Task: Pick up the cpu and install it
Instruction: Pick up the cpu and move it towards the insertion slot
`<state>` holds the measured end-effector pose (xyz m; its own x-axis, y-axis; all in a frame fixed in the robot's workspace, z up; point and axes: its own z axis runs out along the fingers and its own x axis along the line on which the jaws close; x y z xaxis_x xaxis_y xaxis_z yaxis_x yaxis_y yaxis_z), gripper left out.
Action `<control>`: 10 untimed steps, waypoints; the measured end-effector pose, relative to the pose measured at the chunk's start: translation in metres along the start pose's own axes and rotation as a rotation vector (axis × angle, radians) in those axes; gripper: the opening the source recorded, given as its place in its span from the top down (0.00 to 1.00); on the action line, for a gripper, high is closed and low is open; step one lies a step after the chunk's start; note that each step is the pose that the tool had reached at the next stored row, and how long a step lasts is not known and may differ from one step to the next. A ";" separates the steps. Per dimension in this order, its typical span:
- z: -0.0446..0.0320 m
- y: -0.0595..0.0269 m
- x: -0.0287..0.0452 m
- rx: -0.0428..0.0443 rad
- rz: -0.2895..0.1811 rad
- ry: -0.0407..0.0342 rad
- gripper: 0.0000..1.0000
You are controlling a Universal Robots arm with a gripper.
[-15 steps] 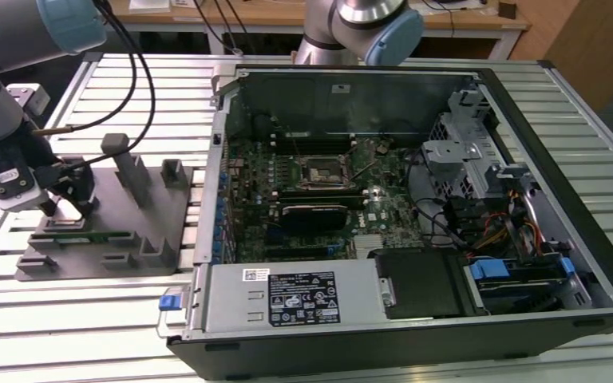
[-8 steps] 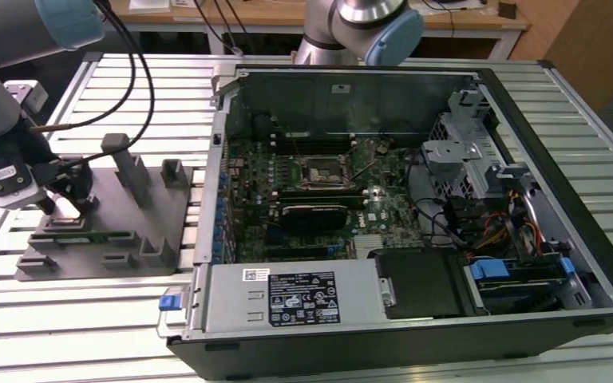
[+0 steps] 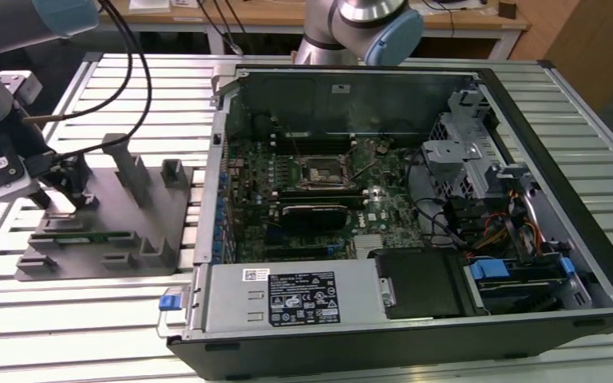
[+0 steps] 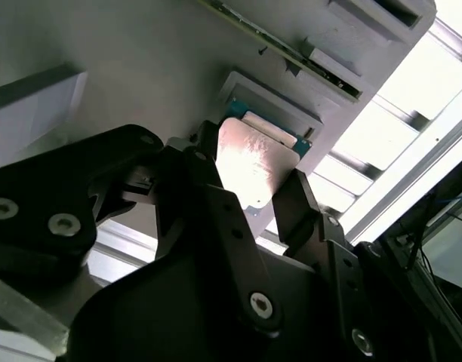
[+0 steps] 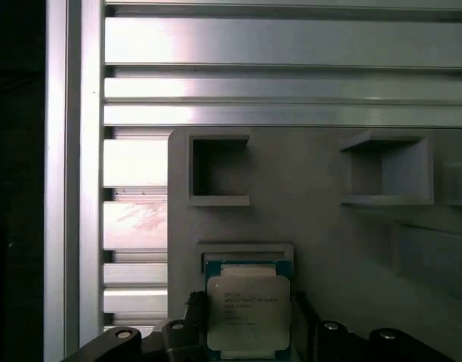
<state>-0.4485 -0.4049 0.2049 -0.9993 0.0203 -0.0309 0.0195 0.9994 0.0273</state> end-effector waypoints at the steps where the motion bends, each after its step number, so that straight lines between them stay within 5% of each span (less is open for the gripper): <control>1: -0.0011 0.0000 0.0000 -0.0001 0.000 -0.0001 0.47; 5: -0.0032 0.0001 -0.0001 -0.0029 0.000 -0.0002 0.47; 6: -0.0192 0.0006 -0.0005 -0.0043 0.000 0.0000 0.47; 10: -0.0225 0.0006 -0.0006 -0.0043 0.000 0.0000 0.47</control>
<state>-0.4486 -0.4049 0.2274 -0.9993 0.0204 -0.0309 0.0195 0.9993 0.0316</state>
